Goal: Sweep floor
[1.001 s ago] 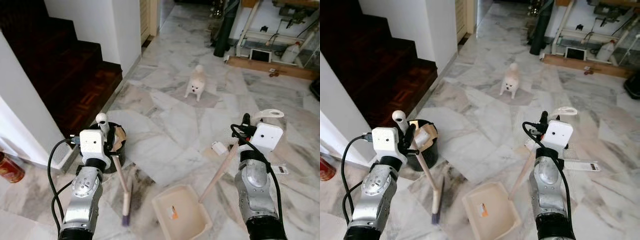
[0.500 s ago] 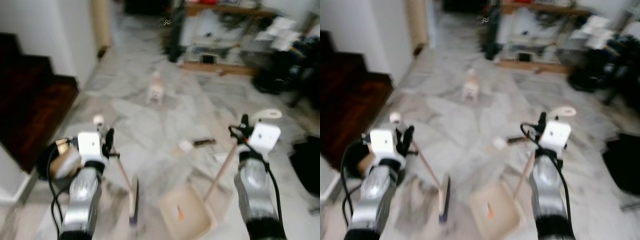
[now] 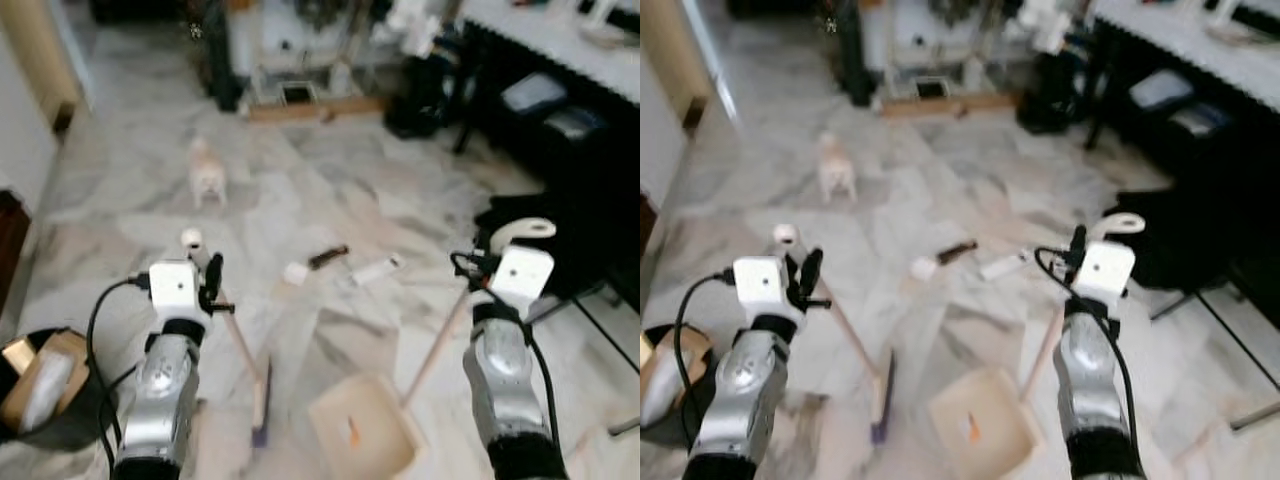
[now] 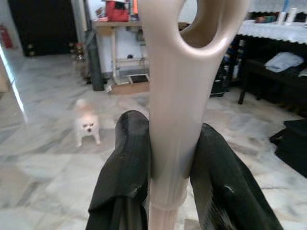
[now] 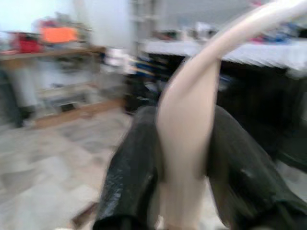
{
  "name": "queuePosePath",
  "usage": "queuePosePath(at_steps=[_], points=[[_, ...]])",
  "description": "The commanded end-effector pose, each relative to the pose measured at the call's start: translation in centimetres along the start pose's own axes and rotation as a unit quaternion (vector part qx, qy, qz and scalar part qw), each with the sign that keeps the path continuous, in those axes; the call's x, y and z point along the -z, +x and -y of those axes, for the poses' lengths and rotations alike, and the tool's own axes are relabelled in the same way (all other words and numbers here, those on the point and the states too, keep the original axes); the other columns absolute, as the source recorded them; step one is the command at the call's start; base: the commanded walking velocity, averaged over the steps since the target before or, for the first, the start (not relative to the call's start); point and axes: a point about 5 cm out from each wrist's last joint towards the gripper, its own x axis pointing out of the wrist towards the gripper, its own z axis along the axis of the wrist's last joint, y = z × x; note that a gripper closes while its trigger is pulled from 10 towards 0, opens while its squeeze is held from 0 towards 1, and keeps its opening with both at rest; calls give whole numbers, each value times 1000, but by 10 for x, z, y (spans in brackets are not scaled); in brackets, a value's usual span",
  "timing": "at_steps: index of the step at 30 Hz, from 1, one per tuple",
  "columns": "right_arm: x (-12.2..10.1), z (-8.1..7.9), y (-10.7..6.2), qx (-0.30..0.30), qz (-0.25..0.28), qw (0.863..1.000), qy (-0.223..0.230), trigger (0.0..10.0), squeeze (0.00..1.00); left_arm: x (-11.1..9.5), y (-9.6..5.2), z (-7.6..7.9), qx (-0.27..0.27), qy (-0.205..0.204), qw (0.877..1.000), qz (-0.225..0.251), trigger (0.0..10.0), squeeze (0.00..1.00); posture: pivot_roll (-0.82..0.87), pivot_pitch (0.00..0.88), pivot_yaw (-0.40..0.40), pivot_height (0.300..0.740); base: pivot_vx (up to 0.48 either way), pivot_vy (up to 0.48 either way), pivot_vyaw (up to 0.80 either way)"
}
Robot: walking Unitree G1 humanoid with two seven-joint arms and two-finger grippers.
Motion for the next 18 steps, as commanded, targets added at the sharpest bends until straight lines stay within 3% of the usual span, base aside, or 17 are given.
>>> queuePosePath(at_steps=[1, 9, 11, 13, 18], points=[[-14, -8, 5, -13, 32, 999, 5, 10000, 0, -9, 1, -4, -6, -1, 1000, 22, 10000, 0, 27, 55, -20, 740, 0, 0, 0], [-14, -10, 4, -21, 34, 999, -16, 10000, 0, -9, 2, -4, -8, -1, 1000, 19, 10000, 0, 27, 62, -18, 740, 0, 0, 0], [-14, -11, 5, -25, 36, 999, -24, 10000, 0, -9, 2, -4, -9, 0, 1000, 17, 10000, 0, 27, 62, -18, 740, 0, 0, 800], [-15, -13, 4, -25, 38, 999, -16, 10000, 0, -9, 3, -4, -10, -1, 1000, 17, 10000, 0, 29, 63, -18, 740, 261, 0, 800], [-15, -13, 5, -21, 39, 999, -6, 10000, 0, -9, 3, -5, -12, -3, 1000, 18, 10000, 0, 30, 65, -20, 740, 281, 0, 0]])
